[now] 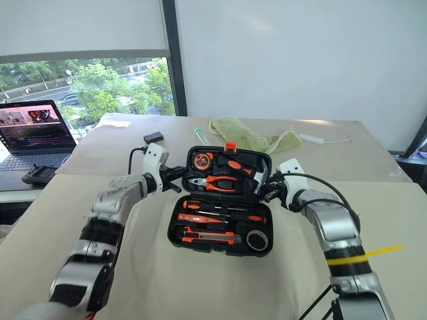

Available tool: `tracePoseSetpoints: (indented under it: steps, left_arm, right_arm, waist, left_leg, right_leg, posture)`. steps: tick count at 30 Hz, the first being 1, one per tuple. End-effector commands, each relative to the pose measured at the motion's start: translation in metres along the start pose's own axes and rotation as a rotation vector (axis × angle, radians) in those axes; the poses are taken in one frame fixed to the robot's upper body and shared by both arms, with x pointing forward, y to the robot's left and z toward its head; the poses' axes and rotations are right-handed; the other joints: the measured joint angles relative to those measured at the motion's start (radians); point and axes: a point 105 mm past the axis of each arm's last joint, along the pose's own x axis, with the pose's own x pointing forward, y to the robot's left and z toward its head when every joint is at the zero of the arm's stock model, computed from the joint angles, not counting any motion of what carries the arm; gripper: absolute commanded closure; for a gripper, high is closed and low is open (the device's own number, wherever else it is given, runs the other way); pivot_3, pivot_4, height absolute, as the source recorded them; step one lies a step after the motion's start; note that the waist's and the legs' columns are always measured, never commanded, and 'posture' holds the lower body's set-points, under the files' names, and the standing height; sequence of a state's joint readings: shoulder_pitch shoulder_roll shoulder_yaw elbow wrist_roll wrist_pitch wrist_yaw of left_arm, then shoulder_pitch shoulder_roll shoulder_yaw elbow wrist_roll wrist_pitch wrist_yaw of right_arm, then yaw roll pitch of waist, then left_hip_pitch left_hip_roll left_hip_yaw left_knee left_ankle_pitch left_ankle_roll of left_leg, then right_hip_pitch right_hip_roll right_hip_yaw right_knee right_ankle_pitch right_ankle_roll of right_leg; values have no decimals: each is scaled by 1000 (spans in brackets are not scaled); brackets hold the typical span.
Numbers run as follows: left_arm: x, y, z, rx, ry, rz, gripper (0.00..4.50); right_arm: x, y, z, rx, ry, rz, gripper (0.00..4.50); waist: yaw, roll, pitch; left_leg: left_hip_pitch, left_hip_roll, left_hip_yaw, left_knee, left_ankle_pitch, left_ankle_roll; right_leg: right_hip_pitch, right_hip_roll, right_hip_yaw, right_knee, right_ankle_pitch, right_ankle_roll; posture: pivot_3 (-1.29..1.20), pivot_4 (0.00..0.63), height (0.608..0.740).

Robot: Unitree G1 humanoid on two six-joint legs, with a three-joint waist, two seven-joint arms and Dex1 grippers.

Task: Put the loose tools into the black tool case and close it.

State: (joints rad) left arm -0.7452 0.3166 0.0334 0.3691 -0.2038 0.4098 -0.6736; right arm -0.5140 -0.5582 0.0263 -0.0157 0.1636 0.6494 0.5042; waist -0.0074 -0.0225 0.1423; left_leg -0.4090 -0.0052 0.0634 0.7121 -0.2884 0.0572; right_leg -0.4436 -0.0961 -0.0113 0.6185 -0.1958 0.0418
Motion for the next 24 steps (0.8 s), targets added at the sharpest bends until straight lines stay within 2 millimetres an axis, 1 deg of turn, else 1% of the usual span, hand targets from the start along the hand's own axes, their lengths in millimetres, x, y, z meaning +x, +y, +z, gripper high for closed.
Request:
tracePoseSetpoints:
  steps: [1,3,6,8,11,15,18,20,21,23,24]
  left_arm:
    - [-10,-55,43,181,-217,-248,4500]
    - [-24,-62,40,251,-237,-268,4500]
    - [-42,-69,33,370,-242,-292,4500]
    - [-51,-73,27,432,-229,-319,4500]
    - [-61,-78,14,507,-197,-363,4500]
    - [-74,-78,-7,591,-147,-412,4500]
    - [-88,-74,-22,672,-106,-445,4500]
    - [-98,-68,-30,670,-75,-439,4500]
    - [-103,-64,-34,664,-56,-440,4500]
    - [-119,-54,-45,549,6,-452,4500]
    - [-131,-45,-52,487,45,-440,4134]
  right_arm:
    - [-13,27,38,-173,-202,32,4474]
    - [-22,32,36,-193,-231,16,4474]
    - [-35,37,37,-239,-281,-10,4474]
    - [-43,40,39,-272,-307,-19,4474]
    - [-54,45,35,-330,-307,-12,4474]
    - [-72,57,19,-466,-257,44,4474]
    - [-87,63,6,-587,-213,93,4474]
    - [-97,67,-5,-694,-166,135,4474]
    - [-102,68,-11,-721,-141,154,4474]
    - [-113,67,-28,-748,-73,193,4474]
    - [-120,65,-36,-745,-43,201,4090]
  waist:
    - [4,0,0]
    - [8,0,0]
    - [12,0,0]
    - [15,0,0]
    - [18,0,0]
    - [20,0,0]
    - [20,2,-1]
    - [19,2,-1]
    - [19,3,-1]
    - [17,3,-2]
    - [17,3,-2]
  left_leg:
    - [0,0,0,0,0,0]
    - [-1,0,0,0,0,0]
    - [0,1,0,0,0,0]
    - [0,1,0,0,0,0]
    - [1,1,0,0,-1,1]
    - [3,1,0,0,-1,2]
    - [4,1,1,0,-2,3]
    - [6,2,1,0,-2,4]
    - [7,2,1,0,-3,5]
    - [12,2,2,0,-6,9]
    - [16,3,2,0,-7,11]
  right_leg:
    - [0,0,0,0,0,0]
    - [1,0,-1,-3,0,0]
    - [2,1,-1,-4,0,0]
    - [2,1,-1,-4,0,0]
    - [3,1,-1,-4,0,0]
    - [5,1,-1,-5,0,0]
    - [6,2,-1,-6,0,0]
    - [8,2,-1,-7,0,0]
    - [9,2,-1,-7,0,0]
    - [13,2,-1,-9,-1,0]
    - [18,2,-1,-9,-2,-1]
  posture:
    - [0,150,740]
    - [0,150,740]
    - [0,150,740]
    - [0,150,740]
    - [0,150,740]
    - [0,150,740]
    - [0,150,740]
    - [0,150,740]
    - [0,150,740]
    - [0,150,740]
    - [0,150,740]
